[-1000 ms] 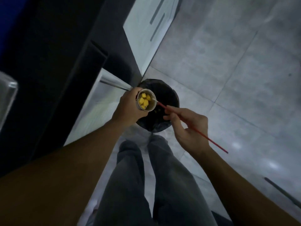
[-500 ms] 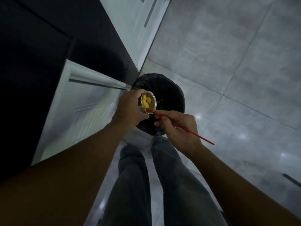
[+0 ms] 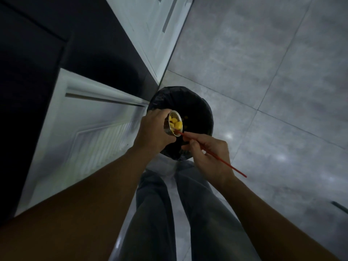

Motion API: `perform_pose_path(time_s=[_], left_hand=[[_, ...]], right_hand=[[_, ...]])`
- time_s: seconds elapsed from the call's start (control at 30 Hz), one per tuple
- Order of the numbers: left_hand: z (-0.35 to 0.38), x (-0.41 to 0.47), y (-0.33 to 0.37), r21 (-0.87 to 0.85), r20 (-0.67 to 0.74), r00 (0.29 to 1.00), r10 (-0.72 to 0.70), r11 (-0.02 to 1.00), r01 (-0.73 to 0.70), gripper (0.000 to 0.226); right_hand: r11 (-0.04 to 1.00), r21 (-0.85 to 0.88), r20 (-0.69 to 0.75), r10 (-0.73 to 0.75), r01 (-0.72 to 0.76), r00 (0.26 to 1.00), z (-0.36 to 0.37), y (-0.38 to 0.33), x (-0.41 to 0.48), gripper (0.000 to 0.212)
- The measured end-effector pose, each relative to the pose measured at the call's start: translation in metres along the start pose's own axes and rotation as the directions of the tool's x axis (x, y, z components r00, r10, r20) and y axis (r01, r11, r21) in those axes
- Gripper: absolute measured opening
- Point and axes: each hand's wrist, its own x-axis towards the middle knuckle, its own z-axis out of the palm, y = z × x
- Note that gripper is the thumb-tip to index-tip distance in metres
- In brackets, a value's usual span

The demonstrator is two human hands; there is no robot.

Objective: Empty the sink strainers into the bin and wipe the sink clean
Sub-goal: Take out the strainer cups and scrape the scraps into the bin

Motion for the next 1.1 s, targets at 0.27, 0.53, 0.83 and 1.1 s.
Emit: perform_pose_path(time_s=[0.27,0.53,0.83,1.1], left_hand=[[-0.008,-0.001,-0.007,0.080,-0.004,1.000,0.000,0.997,0.000,0.082],[-0.008,-0.004,-0.002,0.037,0.033,0.998,0.057,0.998,-0.058,0.080],[-0.012,-0.006,-0.004,0.097,0.050,0.997,0.062,0.993,-0.067,0.077],[-0.013,-0.005,-0.002,0.123,0.042,0.997,0.063,0.990,-0.067,0.077]], right_hand=[[0.999,0.052,-0.155,0.012,-0.004,0.988,-0.008,0.002,-0.004,0.026],[0.998,0.061,0.033,0.007,-0.009,0.999,0.010,0.008,0.002,0.027],[0.999,-0.030,-0.090,0.032,-0.034,0.995,0.002,0.020,-0.001,0.026],[0.999,0.052,-0.097,-0.011,0.016,0.995,0.003,0.010,-0.007,0.027]])
